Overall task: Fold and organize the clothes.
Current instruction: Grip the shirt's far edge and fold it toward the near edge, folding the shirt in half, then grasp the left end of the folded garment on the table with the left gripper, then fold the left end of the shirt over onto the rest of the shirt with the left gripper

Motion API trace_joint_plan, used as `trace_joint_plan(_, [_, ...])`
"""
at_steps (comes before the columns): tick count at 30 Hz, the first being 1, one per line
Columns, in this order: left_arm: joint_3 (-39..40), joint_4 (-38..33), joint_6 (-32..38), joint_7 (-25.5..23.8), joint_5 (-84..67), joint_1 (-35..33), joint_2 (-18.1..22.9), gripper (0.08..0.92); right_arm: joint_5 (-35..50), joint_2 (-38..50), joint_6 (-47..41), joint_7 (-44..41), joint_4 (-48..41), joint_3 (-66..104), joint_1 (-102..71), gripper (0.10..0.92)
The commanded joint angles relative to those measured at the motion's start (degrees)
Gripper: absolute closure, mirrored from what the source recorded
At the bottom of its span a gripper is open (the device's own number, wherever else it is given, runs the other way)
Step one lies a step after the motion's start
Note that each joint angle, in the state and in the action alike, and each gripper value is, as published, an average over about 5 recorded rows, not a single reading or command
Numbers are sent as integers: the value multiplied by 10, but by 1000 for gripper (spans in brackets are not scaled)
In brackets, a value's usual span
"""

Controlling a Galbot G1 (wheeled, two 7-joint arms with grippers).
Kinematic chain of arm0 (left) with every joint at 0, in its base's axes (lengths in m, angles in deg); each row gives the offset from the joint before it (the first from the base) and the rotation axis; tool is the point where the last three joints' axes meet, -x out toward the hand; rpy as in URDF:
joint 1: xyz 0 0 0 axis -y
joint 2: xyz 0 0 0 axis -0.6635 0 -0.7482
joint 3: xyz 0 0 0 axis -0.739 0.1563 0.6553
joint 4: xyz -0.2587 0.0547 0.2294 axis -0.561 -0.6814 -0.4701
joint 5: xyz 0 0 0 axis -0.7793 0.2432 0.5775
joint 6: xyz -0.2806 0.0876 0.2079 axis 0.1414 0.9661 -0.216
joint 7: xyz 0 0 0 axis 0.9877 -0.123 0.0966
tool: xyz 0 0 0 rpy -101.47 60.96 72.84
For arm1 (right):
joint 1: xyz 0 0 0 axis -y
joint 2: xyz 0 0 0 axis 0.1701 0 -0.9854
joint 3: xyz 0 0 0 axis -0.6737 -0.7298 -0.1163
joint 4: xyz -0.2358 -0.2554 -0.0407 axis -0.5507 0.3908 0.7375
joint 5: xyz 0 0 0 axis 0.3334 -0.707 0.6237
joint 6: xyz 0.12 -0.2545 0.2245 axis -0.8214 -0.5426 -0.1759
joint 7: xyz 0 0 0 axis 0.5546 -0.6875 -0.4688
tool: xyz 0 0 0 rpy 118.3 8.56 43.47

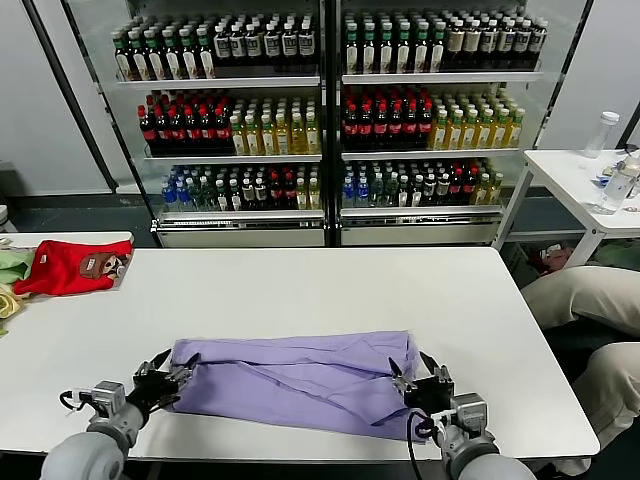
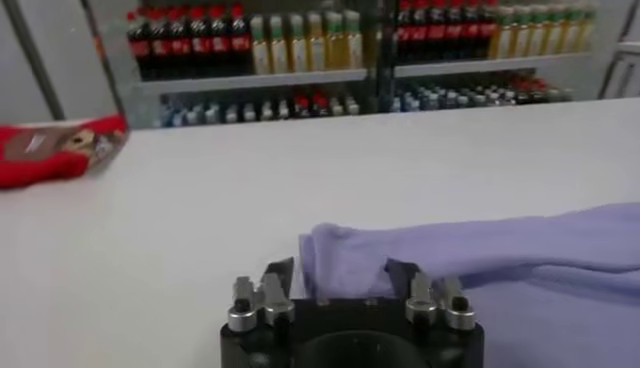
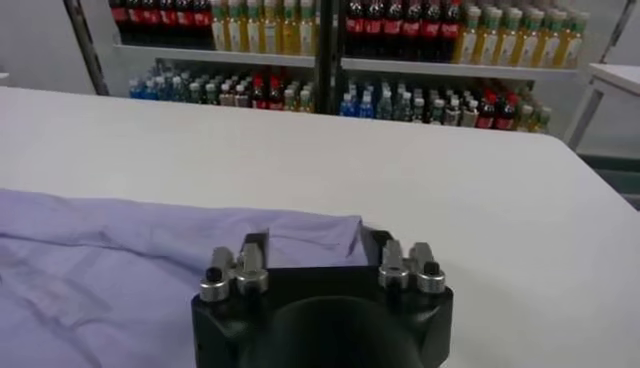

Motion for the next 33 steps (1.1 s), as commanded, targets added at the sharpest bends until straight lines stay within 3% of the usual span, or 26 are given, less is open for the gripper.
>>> trace_joint_plan(1, [18,-17,-45,126,-85,-1,22,205,-10,-3,2,0,18,4,-23,221])
trace_joint_plan(4, [20,-21,-46,120,-89,-3,24,235,-13,-5,5,-1,14,2,-22,205])
trace_joint_plan(24, [21,-51,-45,114,-30,-20,39,809,-17,-11,9,-3,6,1,-23,202])
trace_joint_plan(27, [-7,-70,-37,122,36,-17,37,871,-19,-10,10,-3,8,4,-25,202])
trace_joint_plan(33, [-145,-71,-27,124,108,-18,19,889,-25,-11,18,-4,7,7,-30,203])
